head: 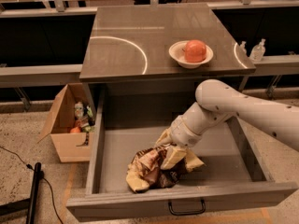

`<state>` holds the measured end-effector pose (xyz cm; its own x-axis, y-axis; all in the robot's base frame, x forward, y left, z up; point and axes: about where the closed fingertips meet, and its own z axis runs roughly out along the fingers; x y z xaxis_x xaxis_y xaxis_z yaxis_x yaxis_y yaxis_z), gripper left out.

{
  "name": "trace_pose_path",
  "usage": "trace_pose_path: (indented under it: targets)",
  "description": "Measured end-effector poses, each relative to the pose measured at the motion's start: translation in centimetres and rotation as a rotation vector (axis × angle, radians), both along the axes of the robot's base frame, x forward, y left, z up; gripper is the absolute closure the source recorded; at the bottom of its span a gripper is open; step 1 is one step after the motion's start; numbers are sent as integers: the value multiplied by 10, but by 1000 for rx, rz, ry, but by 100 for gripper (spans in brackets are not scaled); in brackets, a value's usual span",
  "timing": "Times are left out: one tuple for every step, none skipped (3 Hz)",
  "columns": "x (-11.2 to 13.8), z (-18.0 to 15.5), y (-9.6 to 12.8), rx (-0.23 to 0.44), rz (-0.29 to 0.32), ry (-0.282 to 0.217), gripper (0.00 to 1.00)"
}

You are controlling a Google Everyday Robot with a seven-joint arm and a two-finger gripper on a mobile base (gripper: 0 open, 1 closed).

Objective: Pick brown chip bag from top drawer and place on counter

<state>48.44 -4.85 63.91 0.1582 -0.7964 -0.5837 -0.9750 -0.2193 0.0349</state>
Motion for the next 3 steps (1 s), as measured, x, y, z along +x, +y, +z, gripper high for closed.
trace_pose_path:
  targets:
    - [5,13,1,25,10,-21,88]
    - [17,57,-9,64,11,-83,100]
    - [31,117,-29,79,17,-161,100]
